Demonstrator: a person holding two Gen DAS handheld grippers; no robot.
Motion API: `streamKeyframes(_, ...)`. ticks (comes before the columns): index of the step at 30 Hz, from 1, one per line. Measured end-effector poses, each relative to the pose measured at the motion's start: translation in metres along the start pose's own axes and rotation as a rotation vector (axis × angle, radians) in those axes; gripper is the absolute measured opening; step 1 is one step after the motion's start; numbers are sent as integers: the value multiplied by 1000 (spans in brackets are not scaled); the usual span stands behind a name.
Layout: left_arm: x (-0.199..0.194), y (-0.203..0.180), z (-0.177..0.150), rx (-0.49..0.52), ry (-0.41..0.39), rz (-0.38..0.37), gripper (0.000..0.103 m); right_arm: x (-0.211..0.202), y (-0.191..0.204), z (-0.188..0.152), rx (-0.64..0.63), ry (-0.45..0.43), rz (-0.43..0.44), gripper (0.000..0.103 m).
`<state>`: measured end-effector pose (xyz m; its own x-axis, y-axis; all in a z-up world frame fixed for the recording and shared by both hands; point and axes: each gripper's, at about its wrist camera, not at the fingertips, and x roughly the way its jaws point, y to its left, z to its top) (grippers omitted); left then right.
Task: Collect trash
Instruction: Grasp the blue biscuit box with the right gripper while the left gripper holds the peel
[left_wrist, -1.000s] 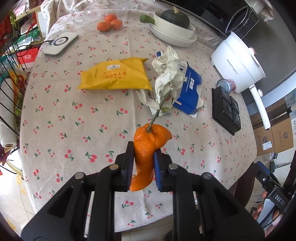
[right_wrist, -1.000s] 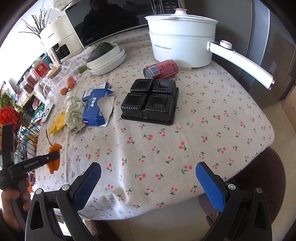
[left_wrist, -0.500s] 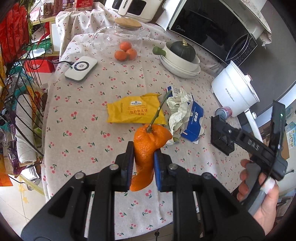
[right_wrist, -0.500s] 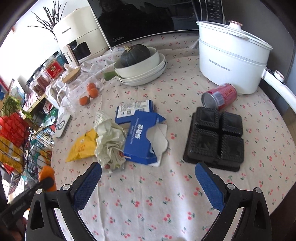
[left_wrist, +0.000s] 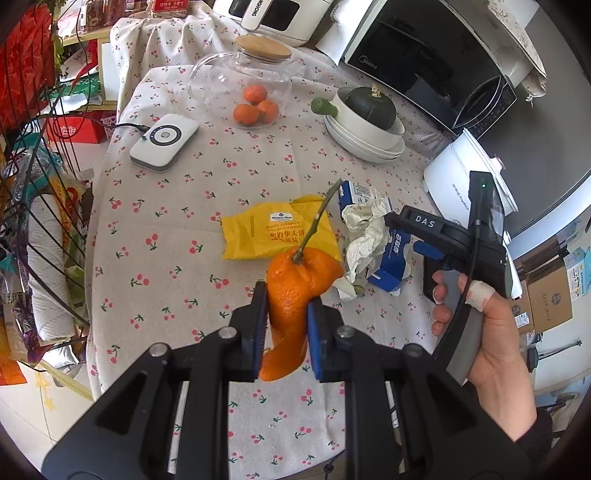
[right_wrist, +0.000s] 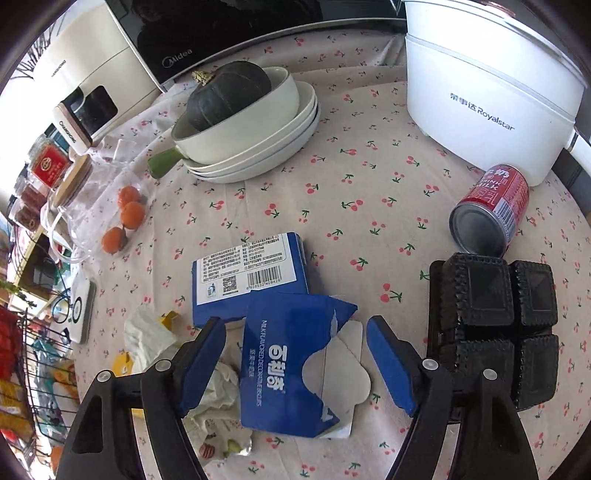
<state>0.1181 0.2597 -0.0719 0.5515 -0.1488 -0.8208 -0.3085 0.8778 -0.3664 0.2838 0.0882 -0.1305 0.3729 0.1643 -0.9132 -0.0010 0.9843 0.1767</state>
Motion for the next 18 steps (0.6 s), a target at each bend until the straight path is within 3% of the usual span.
streamKeyframes(8, 1, -6, -1, 16, 2, 3, 21, 6, 3, -1, -28, -4, -23, 66)
streamKeyframes(9, 1, -6, -1, 16, 0, 4, 21, 3, 5, -1, -40, -8, -8, 50)
streamKeyframes(18, -2, -11, -6, 32, -8, 12, 21, -52, 9, -8, -111, -96, 43, 49)
